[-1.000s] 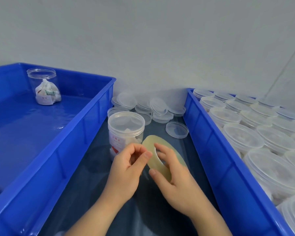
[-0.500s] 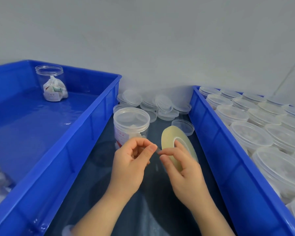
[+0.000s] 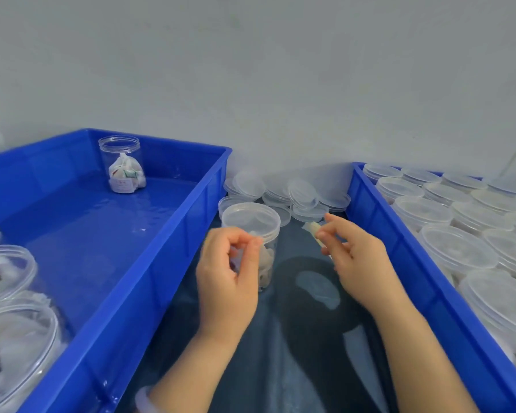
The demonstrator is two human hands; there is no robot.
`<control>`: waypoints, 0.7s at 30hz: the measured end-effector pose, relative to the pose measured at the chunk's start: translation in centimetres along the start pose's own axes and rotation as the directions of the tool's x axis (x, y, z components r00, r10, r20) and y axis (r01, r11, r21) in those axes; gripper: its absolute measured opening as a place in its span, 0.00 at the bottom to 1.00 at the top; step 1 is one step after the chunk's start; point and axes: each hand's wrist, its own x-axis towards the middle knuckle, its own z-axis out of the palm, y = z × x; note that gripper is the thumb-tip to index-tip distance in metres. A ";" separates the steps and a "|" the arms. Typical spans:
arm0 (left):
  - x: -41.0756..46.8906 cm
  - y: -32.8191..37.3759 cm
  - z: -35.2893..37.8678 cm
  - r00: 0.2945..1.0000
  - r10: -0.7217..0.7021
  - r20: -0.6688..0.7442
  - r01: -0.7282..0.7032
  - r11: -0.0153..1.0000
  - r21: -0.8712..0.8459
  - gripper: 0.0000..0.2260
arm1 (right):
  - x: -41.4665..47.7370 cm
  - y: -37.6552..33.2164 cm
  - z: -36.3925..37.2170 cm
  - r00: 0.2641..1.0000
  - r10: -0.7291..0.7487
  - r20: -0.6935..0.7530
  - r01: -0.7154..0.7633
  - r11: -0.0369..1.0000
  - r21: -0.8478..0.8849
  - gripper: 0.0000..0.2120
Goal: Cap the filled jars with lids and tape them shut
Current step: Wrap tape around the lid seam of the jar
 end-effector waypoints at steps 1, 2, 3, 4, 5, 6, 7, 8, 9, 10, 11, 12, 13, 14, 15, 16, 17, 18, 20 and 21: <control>0.7 -0.3 -0.1 0.998 0.055 -0.013 -0.054 0.996 0.066 0.05 | 0.9 -0.2 -0.5 0.998 0.025 0.061 -0.025 1.000 0.005 0.09; 1.3 -0.7 0.0 0.997 0.073 0.012 -0.074 0.989 0.124 0.09 | 1.5 -0.4 -0.7 0.991 0.036 0.126 -0.036 0.999 -0.004 0.10; 1.8 -1.2 0.1 0.997 0.040 0.071 -0.051 0.986 0.160 0.13 | 2.0 -0.5 -0.8 0.981 0.034 0.190 -0.032 0.999 -0.011 0.10; 2.1 -1.6 0.3 0.988 -0.026 0.151 -0.001 0.985 0.175 0.17 | 2.4 -0.6 -0.6 0.968 0.022 0.250 -0.020 1.000 -0.010 0.10; 2.3 -2.0 0.4 0.969 -0.092 0.231 0.054 0.984 0.167 0.20 | 2.6 -0.7 -0.4 0.952 0.008 0.307 -0.007 1.000 -0.004 0.11; 2.4 -2.5 0.5 0.950 -0.128 0.287 0.091 0.986 0.140 0.22 | 2.8 -0.7 -0.1 0.934 -0.009 0.356 0.011 1.000 -0.005 0.13; 2.5 -3.0 0.4 0.942 -0.131 0.309 0.103 0.989 0.105 0.22 | 3.0 -0.7 0.3 0.917 -0.026 0.398 0.038 0.999 -0.022 0.14; 2.6 -3.4 0.3 0.944 -0.120 0.309 0.101 0.992 0.076 0.21 | 3.2 -0.7 0.5 0.900 -0.042 0.434 0.071 0.996 -0.051 0.13; 2.7 -3.9 0.1 0.945 -0.115 0.305 0.103 0.993 0.057 0.21 | 3.4 -0.7 0.7 0.886 -0.049 0.462 0.094 0.993 -0.075 0.12; 2.9 -4.2 0.1 0.944 -0.116 0.310 0.107 0.993 0.045 0.22 | 3.6 -0.7 0.9 0.877 -0.048 0.477 0.104 0.990 -0.090 0.11; 2.9 -4.4 0.1 0.940 -0.116 0.320 0.111 0.993 0.035 0.23 | 3.8 -0.6 1.0 0.873 -0.047 0.485 0.108 0.989 -0.098 0.11; 2.9 -4.5 0.1 0.938 -0.114 0.327 0.112 0.993 0.026 0.26 | 3.9 -0.5 1.0 0.872 -0.051 0.487 0.112 0.989 -0.097 0.11; 2.7 -4.6 0.2 0.939 -0.104 0.329 0.105 0.994 0.017 0.28 | 4.0 -0.5 1.1 0.871 -0.059 0.488 0.116 0.989 -0.088 0.11; 2.6 -4.6 0.3 0.941 -0.089 0.326 0.093 0.996 0.005 0.31 | 4.0 -0.5 1.2 0.871 -0.073 0.486 0.124 0.990 -0.074 0.12; 2.5 -4.7 0.4 0.944 -0.076 0.321 0.083 0.997 -0.008 0.32 | 4.0 -0.5 1.2 0.871 -0.087 0.483 0.133 0.989 -0.062 0.12; 2.5 -4.7 0.5 0.946 -0.064 0.317 0.074 0.997 -0.019 0.33 | 4.0 -0.6 1.3 0.872 -0.101 0.479 0.144 0.988 -0.054 0.10; 2.4 -4.8 0.5 0.947 -0.055 0.316 0.066 0.998 -0.026 0.33 | 4.0 -0.7 1.4 0.873 -0.110 0.475 0.153 0.987 -0.052 0.08; 2.4 -4.8 0.6 0.947 -0.049 0.317 0.062 0.998 -0.029 0.34 | 4.0 -0.8 1.5 0.874 -0.119 0.470 0.162 0.986 -0.051 0.06; 2.4 -4.7 0.6 0.948 -0.056 0.313 0.071 0.997 -0.036 0.34 | 4.1 -0.9 1.5 0.881 -0.140 0.452 0.182 0.982 -0.051 0.06; 2.4 -4.6 0.6 0.951 -0.065 0.303 0.080 0.996 -0.039 0.33 | 4.0 -0.9 1.5 0.885 -0.142 0.444 0.184 0.981 -0.053 0.06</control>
